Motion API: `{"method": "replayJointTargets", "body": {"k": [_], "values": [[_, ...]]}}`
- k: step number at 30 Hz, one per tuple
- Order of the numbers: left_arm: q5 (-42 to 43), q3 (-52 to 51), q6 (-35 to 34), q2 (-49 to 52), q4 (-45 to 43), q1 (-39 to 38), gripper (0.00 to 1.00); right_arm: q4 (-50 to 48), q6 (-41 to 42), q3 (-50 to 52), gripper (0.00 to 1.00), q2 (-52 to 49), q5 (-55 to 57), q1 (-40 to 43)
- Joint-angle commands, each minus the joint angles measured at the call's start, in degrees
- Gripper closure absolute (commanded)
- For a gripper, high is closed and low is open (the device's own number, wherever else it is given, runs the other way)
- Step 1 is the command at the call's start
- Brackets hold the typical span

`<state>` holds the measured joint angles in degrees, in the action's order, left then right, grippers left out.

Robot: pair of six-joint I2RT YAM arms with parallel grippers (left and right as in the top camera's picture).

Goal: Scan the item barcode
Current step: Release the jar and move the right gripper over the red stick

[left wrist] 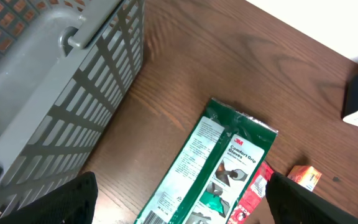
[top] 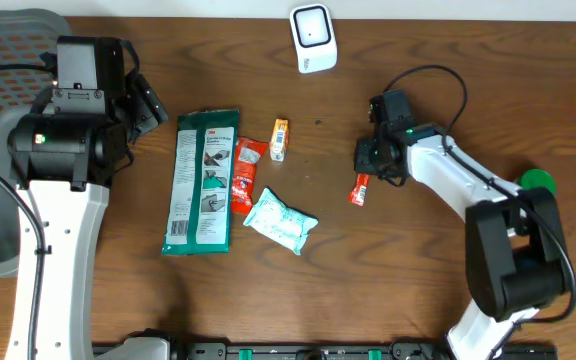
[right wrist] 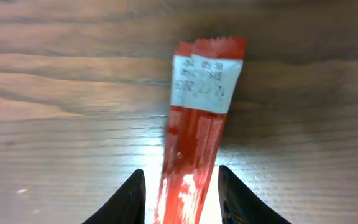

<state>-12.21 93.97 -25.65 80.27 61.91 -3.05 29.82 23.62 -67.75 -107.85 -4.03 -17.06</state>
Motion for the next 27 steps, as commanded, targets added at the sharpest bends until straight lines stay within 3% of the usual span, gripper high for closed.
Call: {"method": "replayJointTargets", "body": {"k": [1, 8, 14, 17, 19, 21, 24, 27], "values": [[-0.7, 0.9, 0.1, 0.2, 0.2, 0.2, 0.13, 0.5, -1.6, 0.3, 0.63, 2.5, 0.2, -0.2], [-0.7, 0.9, 0.1, 0.2, 0.2, 0.2, 0.13, 0.4, -1.6, 0.4, 0.49, 0.7, 3.7, -0.2], [-0.7, 0.9, 0.1, 0.2, 0.2, 0.2, 0.13, -1.9, -1.4, 0.4, 0.47, -3.1, 4.2, -0.3], [-0.7, 0.9, 0.1, 0.2, 0.2, 0.2, 0.13, -2.7, -1.4, 0.4, 0.52, -4.7, 4.2, -0.2], [-0.7, 0.9, 0.1, 0.2, 0.2, 0.2, 0.13, -2.3, -1.4, 0.4, 0.71, -4.7, 4.2, 0.1], [-0.7, 0.9, 0.1, 0.2, 0.2, 0.2, 0.13, -1.3, -1.4, 0.4, 0.79, -4.0, 4.2, 0.5], [-0.7, 0.9, 0.1, 0.2, 0.2, 0.2, 0.13, 0.6, -0.8, 0.4, 0.81, -2.6, 4.2, 1.1], [-0.7, 0.9, 0.1, 0.2, 0.2, 0.2, 0.13, 4.1, 1.2, 0.4, 0.72, -1.0, 4.2, 1.8]]}}
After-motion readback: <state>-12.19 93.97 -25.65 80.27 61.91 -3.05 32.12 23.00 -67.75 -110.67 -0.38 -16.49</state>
